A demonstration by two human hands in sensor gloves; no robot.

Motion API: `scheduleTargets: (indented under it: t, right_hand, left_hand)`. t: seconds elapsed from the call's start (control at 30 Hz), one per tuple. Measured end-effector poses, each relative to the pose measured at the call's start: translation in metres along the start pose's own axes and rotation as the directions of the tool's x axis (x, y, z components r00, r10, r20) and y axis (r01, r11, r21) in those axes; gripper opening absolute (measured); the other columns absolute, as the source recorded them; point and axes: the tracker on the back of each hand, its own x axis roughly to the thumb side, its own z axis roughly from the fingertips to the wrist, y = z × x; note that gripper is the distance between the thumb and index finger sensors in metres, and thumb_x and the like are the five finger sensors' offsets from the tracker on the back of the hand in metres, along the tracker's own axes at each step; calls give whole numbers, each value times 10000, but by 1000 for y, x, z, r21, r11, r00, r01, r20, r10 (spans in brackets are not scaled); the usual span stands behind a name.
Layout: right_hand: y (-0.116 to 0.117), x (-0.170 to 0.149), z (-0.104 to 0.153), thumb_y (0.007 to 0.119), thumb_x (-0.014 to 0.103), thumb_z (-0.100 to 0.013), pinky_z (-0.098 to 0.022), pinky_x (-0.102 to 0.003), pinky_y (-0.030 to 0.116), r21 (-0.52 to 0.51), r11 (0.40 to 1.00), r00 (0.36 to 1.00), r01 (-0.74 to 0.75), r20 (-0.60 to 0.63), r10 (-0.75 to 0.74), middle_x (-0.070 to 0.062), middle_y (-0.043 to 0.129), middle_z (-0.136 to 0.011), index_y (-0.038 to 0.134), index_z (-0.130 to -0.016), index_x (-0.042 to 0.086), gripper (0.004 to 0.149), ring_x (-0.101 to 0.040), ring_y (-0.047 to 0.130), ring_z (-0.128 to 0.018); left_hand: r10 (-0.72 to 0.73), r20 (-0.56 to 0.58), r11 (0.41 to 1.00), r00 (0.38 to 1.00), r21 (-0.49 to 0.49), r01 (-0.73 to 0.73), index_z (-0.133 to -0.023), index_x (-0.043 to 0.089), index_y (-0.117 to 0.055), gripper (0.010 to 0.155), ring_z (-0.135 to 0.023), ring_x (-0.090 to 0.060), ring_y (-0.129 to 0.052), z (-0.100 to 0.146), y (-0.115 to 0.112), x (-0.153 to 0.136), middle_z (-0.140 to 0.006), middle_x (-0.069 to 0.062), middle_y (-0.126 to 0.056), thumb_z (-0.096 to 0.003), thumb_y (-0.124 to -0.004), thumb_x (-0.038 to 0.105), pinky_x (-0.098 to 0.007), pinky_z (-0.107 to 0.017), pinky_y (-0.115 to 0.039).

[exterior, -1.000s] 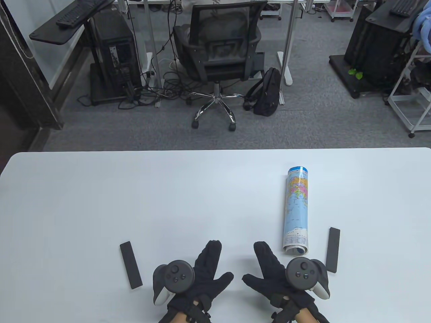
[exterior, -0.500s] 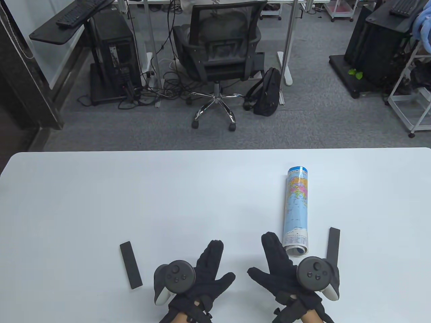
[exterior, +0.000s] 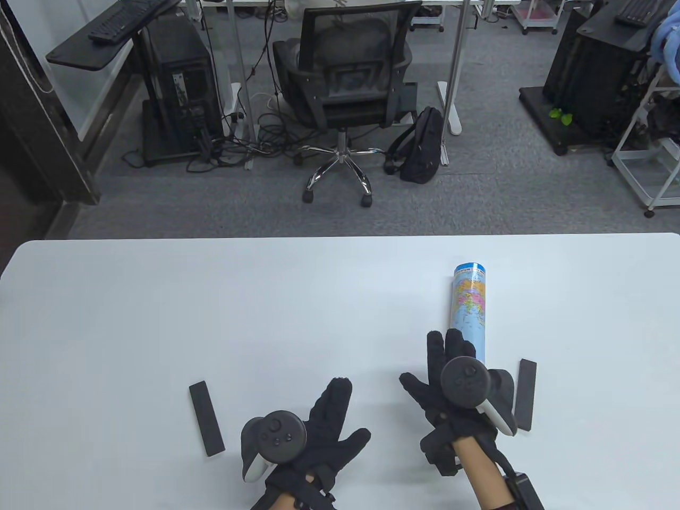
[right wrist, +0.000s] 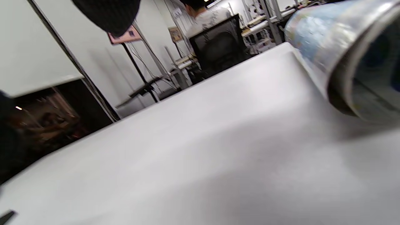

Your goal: Unroll map and secure with paperweights

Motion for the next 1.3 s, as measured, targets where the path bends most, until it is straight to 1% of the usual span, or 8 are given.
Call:
scheduleTargets:
  t: [0.1, 0.27, 0.47, 0.67, 0.87, 0.97, 1.1, 1.3]
  right_hand:
    - [15, -5, -12, 739, 410, -561, -537, -746, 157, 82, 985, 984, -152, -78, 158, -341, 19, -1035, 183, -1056, 52, 826, -641, 78, -866]
    - [38, -10, -27, 701, 451, -570, -548, -756, 176, 233, 917, 916, -324, -163, 365, -349, -4, -1028, 117, -1043, 89, 835, -653, 95, -873]
    - [49, -10, -31, 665, 468, -575, -558, -775, 222, 265, 844, 839, -466, -171, 517, -389, 30, -1033, 79, -1032, 127, 817, -679, 141, -876]
    - [51, -21, -33, 667, 439, -575, -546, -791, 263, 281, 836, 818, -471, -215, 533, -387, 27, -1025, 100, -1032, 165, 778, -711, 161, -847]
    - [51, -35, -32, 657, 336, -582, -555, -783, 320, 279, 841, 809, -463, -254, 530, -340, 16, -1030, 149, -1032, 202, 692, -718, 197, -838]
    - [50, -41, -32, 659, 261, -577, -563, -769, 353, 257, 852, 811, -456, -275, 517, -328, 24, -1029, 180, -1032, 192, 665, -708, 225, -842]
    - [49, -42, -31, 662, 209, -566, -568, -752, 409, 219, 853, 807, -473, -279, 520, -329, 48, -1030, 227, -1038, 172, 642, -701, 288, -844]
    - [46, -35, -32, 656, 114, -536, -562, -707, 538, 146, 841, 792, -521, -284, 540, -390, 116, -1010, 323, -1039, 139, 604, -681, 437, -836]
  left_hand:
    - [18, -5, 1000, 1000, -6, -18, -1099, 181, -235, 823, -1005, -492, -412, -1, 0, -1, -1140, -209, -295, -532, -727, 517, -641, -689, -446]
    - [-14, -15, 1000, 1000, -20, 14, -1098, 181, -234, 821, -1005, -492, -413, -1, -2, -2, -1140, -210, -296, -533, -726, 517, -640, -688, -448]
    - [0, -16, 1000, 1000, -22, 0, -1099, 181, -230, 822, -1004, -494, -413, -2, -2, -3, -1139, -212, -295, -534, -725, 516, -642, -687, -449]
    - [-17, -25, 999, 1000, -33, 17, -1098, 182, -227, 823, -1004, -495, -412, -2, -2, -3, -1139, -212, -294, -535, -724, 517, -644, -685, -451]
    - [-17, -37, 999, 999, -35, 15, -1098, 182, -227, 821, -1003, -496, -413, -2, -2, -4, -1139, -212, -294, -535, -723, 516, -646, -685, -451]
    - [-22, -41, 999, 999, -37, 20, -1098, 181, -226, 822, -1004, -495, -412, -2, -2, -4, -1139, -213, -293, -535, -722, 516, -646, -684, -452]
    - [-26, -46, 999, 999, -42, 24, -1098, 183, -226, 821, -1003, -497, -413, -2, -3, -3, -1139, -214, -294, -535, -722, 515, -646, -684, -453]
    - [-32, -49, 999, 998, -40, 30, -1097, 181, -225, 821, -1002, -496, -412, -2, -2, -3, -1138, -214, -290, -535, -722, 514, -646, -683, -453]
